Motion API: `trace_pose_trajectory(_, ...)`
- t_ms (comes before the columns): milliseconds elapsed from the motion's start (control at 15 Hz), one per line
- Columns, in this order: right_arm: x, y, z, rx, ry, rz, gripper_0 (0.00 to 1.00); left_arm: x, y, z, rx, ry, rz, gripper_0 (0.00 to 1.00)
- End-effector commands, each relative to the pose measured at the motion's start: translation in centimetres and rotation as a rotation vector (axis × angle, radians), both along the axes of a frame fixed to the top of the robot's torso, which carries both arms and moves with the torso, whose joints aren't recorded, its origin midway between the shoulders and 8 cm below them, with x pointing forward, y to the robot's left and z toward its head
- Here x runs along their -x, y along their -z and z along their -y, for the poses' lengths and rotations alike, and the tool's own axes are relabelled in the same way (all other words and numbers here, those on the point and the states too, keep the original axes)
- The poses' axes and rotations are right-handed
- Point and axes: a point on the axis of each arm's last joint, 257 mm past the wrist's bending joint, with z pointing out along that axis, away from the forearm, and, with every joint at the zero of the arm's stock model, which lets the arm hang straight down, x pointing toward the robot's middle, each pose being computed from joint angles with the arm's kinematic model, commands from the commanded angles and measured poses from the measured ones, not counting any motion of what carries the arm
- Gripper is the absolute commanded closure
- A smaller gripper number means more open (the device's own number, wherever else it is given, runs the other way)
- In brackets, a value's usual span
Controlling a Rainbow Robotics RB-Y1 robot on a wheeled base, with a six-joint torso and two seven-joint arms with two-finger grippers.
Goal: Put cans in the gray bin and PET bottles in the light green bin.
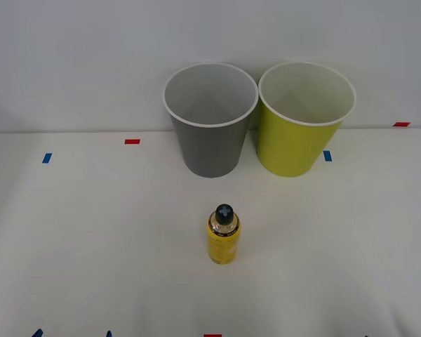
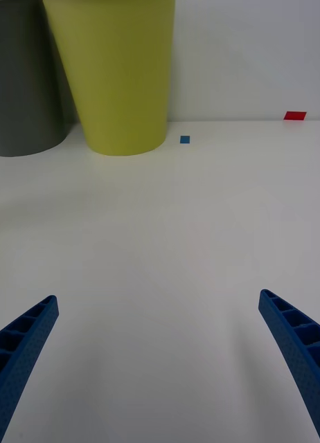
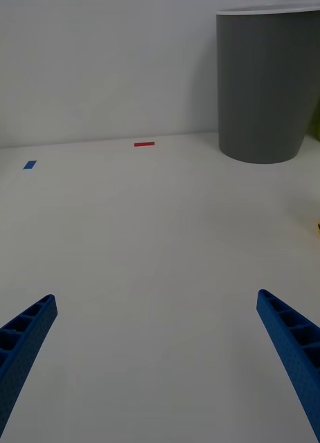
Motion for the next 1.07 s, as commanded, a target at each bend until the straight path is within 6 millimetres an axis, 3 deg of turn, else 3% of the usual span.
trace_pose_trajectory(67,0.0,0.0,0.0,0.0,0.0,0.0,0.0,0.0,0.0,0.0,0.0,0.0,0.0,0.0)
trace_pose_trajectory(1067,0.0,0.0,0.0,0.0,0.0,0.0,0.0,0.0,0.0,0.0,0.0,0.0,0.0,0.0)
